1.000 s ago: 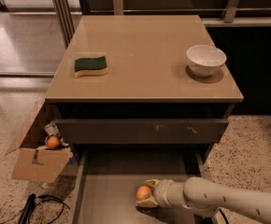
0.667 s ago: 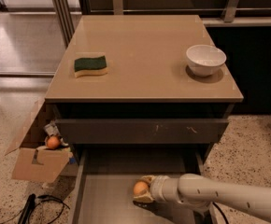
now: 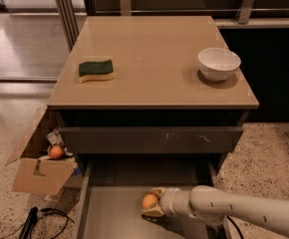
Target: Place orange into middle drawer
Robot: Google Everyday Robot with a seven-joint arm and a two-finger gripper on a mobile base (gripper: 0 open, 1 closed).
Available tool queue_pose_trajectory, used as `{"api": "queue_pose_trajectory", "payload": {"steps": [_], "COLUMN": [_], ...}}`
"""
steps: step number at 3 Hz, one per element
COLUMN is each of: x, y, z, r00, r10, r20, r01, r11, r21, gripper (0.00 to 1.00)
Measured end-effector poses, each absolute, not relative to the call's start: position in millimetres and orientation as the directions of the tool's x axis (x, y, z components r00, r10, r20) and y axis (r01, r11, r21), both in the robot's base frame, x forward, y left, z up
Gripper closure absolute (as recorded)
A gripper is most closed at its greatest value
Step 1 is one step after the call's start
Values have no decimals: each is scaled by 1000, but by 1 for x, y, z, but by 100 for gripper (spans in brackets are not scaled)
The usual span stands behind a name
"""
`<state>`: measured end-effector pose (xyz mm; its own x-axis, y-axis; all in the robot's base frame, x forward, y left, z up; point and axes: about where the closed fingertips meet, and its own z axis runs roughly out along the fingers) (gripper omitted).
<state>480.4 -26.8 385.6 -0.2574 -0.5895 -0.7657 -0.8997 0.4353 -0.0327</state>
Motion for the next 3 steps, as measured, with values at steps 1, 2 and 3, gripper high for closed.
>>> {"api": "queue_pose_trajectory", "payload": {"steps": [1, 2, 3], "x": [480, 480, 480], "y": [-27, -27, -27], "z": [386, 386, 386], "r00": [-257, -257, -257], "r10": [-589, -589, -589], "r20": [-766, -766, -766], "r01": [-900, -900, -900], "r11": [435, 435, 435], "r21": [-33, -33, -33], "gripper": [27, 0, 0]}}
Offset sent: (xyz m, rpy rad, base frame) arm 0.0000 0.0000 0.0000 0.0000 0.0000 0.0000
